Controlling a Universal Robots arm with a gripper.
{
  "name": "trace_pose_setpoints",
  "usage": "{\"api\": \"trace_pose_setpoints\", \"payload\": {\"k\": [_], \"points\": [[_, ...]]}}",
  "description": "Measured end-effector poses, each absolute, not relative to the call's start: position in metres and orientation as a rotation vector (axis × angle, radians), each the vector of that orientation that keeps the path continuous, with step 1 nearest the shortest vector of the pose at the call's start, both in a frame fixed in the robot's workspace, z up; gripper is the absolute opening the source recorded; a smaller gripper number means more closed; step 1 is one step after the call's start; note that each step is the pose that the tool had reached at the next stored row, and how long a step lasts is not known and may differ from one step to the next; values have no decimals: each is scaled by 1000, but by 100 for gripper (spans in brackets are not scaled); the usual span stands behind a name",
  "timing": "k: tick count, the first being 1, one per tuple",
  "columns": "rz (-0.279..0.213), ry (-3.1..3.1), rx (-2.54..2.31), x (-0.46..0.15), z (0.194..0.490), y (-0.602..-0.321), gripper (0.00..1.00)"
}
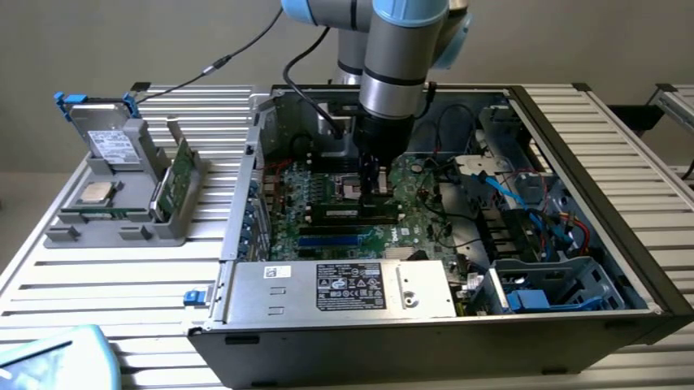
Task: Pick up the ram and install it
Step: 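Insert the ram into the slot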
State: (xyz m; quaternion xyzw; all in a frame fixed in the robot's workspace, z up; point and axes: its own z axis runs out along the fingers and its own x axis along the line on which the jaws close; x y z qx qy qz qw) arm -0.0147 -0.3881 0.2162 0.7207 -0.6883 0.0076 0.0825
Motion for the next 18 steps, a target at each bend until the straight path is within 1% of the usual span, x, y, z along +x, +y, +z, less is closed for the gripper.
{"api": "trace_pose_setpoints", "payload": {"k": [14,15,18], "points": [[21,-2057,2151,-15,215,-388,14],[21,-2057,2151,-15,215,-388,16],[21,-2057,2151,-15,215,-388,34]]}}
